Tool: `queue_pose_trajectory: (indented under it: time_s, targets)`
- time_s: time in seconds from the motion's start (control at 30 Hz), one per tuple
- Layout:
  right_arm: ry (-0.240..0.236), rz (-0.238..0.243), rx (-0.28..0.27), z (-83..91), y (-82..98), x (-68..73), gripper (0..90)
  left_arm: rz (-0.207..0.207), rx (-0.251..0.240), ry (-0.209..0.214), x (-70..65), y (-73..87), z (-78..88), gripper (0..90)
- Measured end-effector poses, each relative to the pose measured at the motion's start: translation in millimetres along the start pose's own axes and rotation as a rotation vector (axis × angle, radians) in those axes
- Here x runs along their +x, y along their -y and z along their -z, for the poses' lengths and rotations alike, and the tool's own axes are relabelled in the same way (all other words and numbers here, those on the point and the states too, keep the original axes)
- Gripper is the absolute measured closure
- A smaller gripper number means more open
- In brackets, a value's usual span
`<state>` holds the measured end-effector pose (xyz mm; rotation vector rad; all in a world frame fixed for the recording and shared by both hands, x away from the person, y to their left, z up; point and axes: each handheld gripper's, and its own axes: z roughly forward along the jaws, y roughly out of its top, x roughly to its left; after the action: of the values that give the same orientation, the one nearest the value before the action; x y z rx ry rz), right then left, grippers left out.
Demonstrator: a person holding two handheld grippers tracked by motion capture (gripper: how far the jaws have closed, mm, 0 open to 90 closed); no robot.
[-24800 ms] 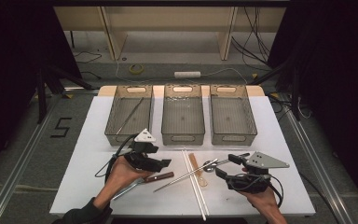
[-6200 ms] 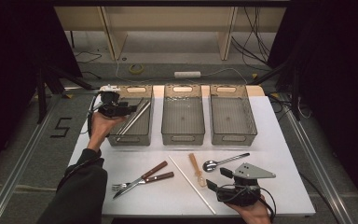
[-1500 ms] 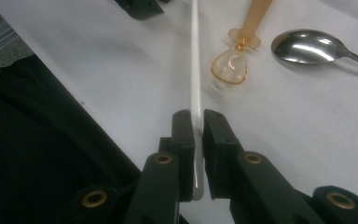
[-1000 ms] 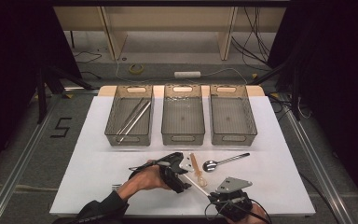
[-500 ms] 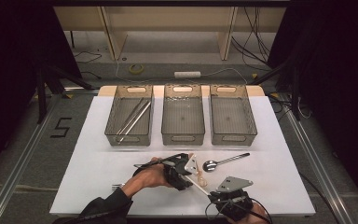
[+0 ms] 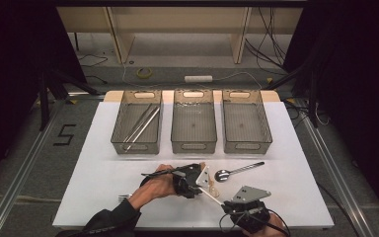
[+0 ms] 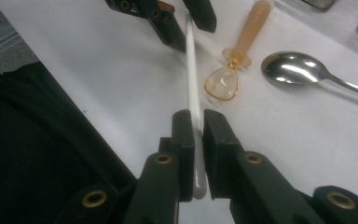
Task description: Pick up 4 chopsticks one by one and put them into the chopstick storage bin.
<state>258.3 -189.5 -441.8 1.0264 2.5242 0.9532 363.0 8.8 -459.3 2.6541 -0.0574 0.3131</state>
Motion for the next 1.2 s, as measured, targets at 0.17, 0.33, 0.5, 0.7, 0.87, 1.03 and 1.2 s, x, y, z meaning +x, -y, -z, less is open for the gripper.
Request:
queue_pose_trajectory:
  time_s: [0.17,0.33,0.5,0.7,0.87,1.03,1.2]
  targets:
    - [-0.012,-0.006,-0.012,1.6,-0.5,-5.5,83.7,-0.023,0.005,-0.012,-1.0,-1.3,3.6,68.7]
    - [-0.025,-0.005,-0.024,3.9,-1.2,-10.4,83.5,-0.064,0.011,-0.029,-0.9,-3.6,8.2,70.5]
    - [-0.043,-0.016,-0.032,3.0,-1.3,-16.0,82.0,-0.088,0.008,-0.036,0.1,-3.8,14.2,72.0]
    - [-0.024,-0.050,-0.083,4.0,-7.4,-29.6,76.4,-0.166,0.032,-0.030,-6.0,-6.6,22.2,80.2]
    - [-0.035,-0.118,-0.170,6.9,-14.0,-38.6,55.9,-0.143,0.038,-0.023,-6.9,-9.3,30.7,83.8]
    - [-0.026,-0.155,-0.263,14.7,-12.4,-42.7,43.9,-0.097,0.058,-0.043,-0.2,-4.7,34.0,83.9]
    - [-0.005,-0.154,-0.314,19.4,-12.3,-41.8,36.3,-0.051,0.070,-0.040,4.2,-2.1,36.8,83.9]
